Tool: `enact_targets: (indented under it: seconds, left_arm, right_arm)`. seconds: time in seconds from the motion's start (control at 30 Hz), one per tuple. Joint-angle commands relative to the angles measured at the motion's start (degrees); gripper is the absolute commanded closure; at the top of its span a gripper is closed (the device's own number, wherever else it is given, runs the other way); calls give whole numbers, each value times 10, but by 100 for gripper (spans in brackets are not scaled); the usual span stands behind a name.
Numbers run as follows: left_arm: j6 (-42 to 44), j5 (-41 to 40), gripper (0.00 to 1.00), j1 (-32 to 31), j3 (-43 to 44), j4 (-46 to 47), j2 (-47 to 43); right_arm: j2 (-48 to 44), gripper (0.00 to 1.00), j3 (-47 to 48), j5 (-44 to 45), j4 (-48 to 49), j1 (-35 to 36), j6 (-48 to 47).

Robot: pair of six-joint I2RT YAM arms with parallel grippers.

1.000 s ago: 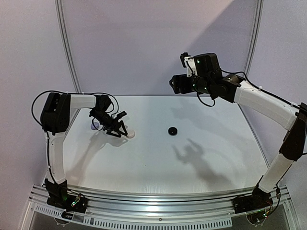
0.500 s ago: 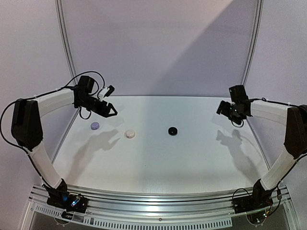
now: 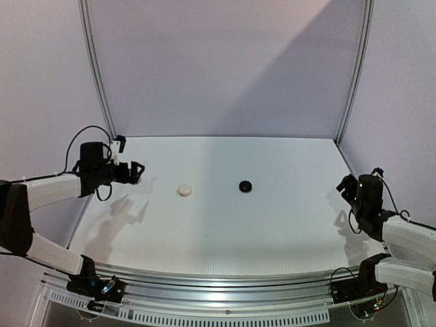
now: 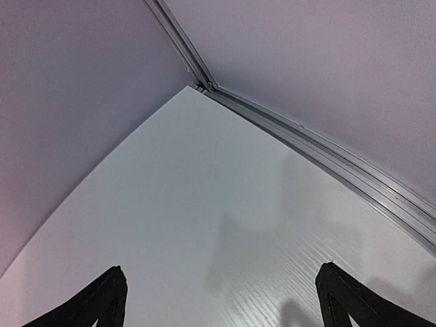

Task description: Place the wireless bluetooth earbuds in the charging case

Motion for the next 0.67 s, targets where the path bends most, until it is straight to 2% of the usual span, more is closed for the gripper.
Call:
enact_targets:
  seconds: [0.0, 0.23, 0.37, 0.43, 0.63]
  left_arm:
    - [-57, -66, 1, -2, -116, 229, -44]
    - [-81, -125, 1, 7, -145, 237, -80]
    - [-26, -178, 1, 14, -176, 265, -102]
    - [2, -164, 1, 30, -200, 284, -109]
    - [-7, -138, 1, 45, -251, 275, -142]
  right_arm:
    - [-54, 1, -53, 31, 95, 0, -69]
    - [-69, 1, -45, 50, 34, 1, -42]
    - [-91, 1, -57, 49, 29, 1, -32]
    - [-93, 1, -65, 43, 41, 1, -33]
    - [-83, 2, -64, 32, 55, 1, -45]
